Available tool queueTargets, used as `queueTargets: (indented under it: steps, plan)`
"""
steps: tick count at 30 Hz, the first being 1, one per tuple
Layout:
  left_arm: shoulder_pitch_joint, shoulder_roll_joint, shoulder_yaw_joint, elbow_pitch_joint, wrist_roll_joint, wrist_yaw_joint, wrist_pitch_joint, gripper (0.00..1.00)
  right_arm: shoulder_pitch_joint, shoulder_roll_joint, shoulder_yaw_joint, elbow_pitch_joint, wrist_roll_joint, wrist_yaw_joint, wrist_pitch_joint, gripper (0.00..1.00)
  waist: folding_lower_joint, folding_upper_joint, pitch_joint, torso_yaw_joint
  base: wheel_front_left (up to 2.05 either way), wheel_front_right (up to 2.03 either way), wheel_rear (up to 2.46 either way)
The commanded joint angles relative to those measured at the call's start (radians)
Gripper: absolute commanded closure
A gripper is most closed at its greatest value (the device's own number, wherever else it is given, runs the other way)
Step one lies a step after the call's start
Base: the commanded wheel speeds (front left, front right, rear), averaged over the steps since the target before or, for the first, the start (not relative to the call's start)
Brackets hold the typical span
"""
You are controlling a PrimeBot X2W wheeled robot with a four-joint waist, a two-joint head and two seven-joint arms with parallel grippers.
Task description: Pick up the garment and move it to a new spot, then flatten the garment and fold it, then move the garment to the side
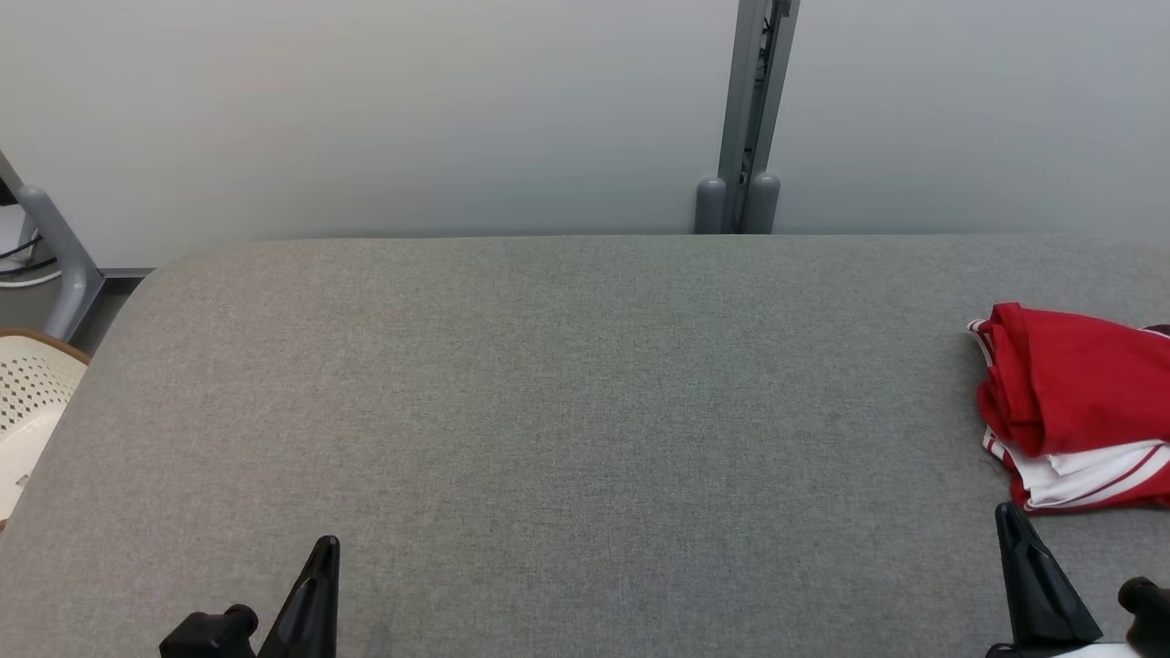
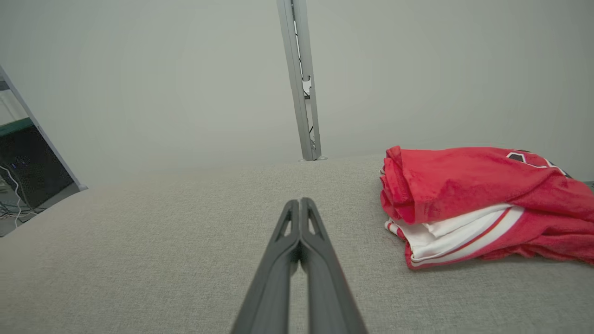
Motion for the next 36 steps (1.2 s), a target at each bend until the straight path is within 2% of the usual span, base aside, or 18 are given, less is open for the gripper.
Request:
queueTargets:
  steps: [1, 14, 36]
  plan:
    - [-0.026, 0.005, 0.017, -0.012, -0.040, -0.009, 0.007, 1.00, -0.027, -0.011, -0.001, -0.006, 0.047, 0.000, 0.004, 1.00, 0.0000, 0.0000, 0.000, 0.000, 0.00, 0.00, 0.00]
    - [-0.067, -0.018, 0.068, 0.005, -0.248, -0.038, 0.064, 1.00, -0.079, -0.024, 0.005, 0.048, 0.296, 0.000, 0.028, 1.00, 0.0000, 0.0000, 0.004, -0.003, 0.00, 0.00, 0.00]
    - [-0.116, -0.050, 0.138, 0.023, -0.523, -0.078, 0.140, 1.00, -0.142, -0.034, 0.008, 0.115, 0.619, 0.000, 0.064, 1.00, 0.0000, 0.0000, 0.009, -0.008, 0.00, 0.00, 0.00]
